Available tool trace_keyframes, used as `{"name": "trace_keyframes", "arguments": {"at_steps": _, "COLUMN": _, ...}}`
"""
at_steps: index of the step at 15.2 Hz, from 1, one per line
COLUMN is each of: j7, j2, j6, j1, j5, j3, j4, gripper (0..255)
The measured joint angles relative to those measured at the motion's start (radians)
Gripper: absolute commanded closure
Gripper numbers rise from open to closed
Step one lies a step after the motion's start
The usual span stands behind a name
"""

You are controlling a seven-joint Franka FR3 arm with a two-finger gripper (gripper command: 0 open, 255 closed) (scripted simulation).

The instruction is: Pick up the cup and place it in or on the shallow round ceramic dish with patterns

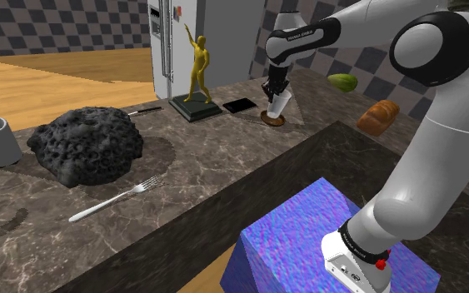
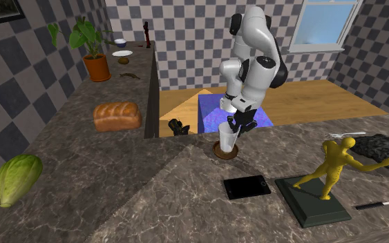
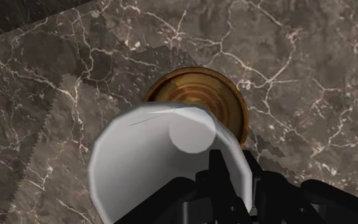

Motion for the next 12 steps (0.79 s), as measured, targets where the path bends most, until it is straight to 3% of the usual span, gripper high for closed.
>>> {"name": "trace_keyframes", "arguments": {"at_steps": 1, "j7": 0.0, "j2": 0.0, "j6": 0.0, "j1": 0.0, "j5": 0.0, "j3": 0.0, "j4": 0.0, "gripper": 0}}
{"name": "trace_keyframes", "arguments": {"at_steps": 7, "j7": 0.0, "j2": 0.0, "j6": 0.0, "j1": 0.0, "j5": 0.0, "j3": 0.0, "j4": 0.0, "gripper": 0}}
{"name": "trace_keyframes", "arguments": {"at_steps": 12, "j7": 0.0, "j2": -0.031, "j6": -0.104, "j1": 0.008, "j5": -0.002, "j3": 0.003, "j4": 0.075, "gripper": 0}}
